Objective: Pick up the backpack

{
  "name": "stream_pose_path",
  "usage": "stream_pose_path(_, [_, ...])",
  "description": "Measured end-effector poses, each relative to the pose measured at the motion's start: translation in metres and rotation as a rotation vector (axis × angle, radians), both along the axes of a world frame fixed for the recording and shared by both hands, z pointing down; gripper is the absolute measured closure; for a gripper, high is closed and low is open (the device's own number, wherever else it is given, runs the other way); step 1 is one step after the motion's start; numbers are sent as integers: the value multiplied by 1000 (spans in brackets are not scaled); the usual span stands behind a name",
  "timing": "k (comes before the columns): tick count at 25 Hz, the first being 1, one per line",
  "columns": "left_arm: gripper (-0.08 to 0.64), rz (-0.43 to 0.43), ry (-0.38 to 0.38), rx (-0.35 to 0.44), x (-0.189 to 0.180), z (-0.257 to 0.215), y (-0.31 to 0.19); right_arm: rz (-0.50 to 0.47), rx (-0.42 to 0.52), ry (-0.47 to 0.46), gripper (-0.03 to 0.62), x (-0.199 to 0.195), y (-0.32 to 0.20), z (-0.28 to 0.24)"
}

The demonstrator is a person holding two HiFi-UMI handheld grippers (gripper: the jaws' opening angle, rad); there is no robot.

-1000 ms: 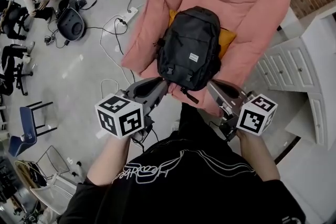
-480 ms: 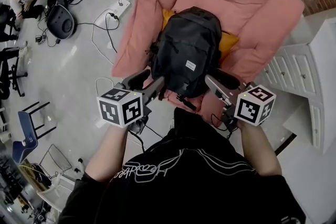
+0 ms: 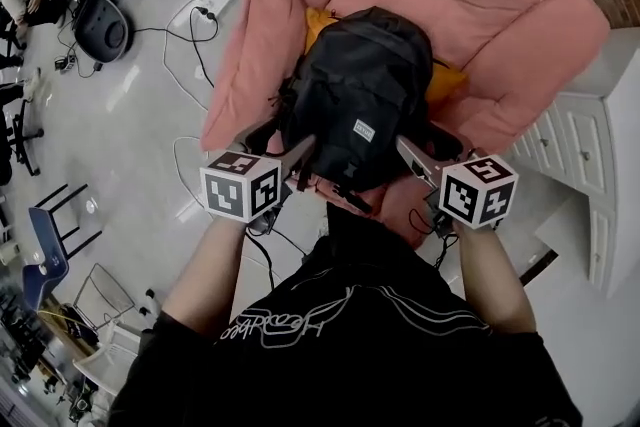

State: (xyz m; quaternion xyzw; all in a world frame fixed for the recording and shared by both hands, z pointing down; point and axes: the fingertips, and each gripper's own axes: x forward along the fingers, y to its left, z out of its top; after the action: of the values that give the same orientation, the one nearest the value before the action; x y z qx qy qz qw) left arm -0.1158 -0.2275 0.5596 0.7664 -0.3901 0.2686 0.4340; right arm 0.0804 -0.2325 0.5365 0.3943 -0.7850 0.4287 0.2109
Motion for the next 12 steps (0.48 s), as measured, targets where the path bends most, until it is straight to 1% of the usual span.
stream_pose_path(5, [243, 13, -71, -23, -5, 38, -8, -22, -25, 90, 337, 6, -5, 33])
stream_pose_path(9, [236, 16, -108, -55, -7, 69, -11, -11, -59, 101, 337, 7, -8, 53])
stream_pose_path(12, [236, -6, -119, -59, -12, 88, -18, -3, -69, 104, 337, 5, -12, 64])
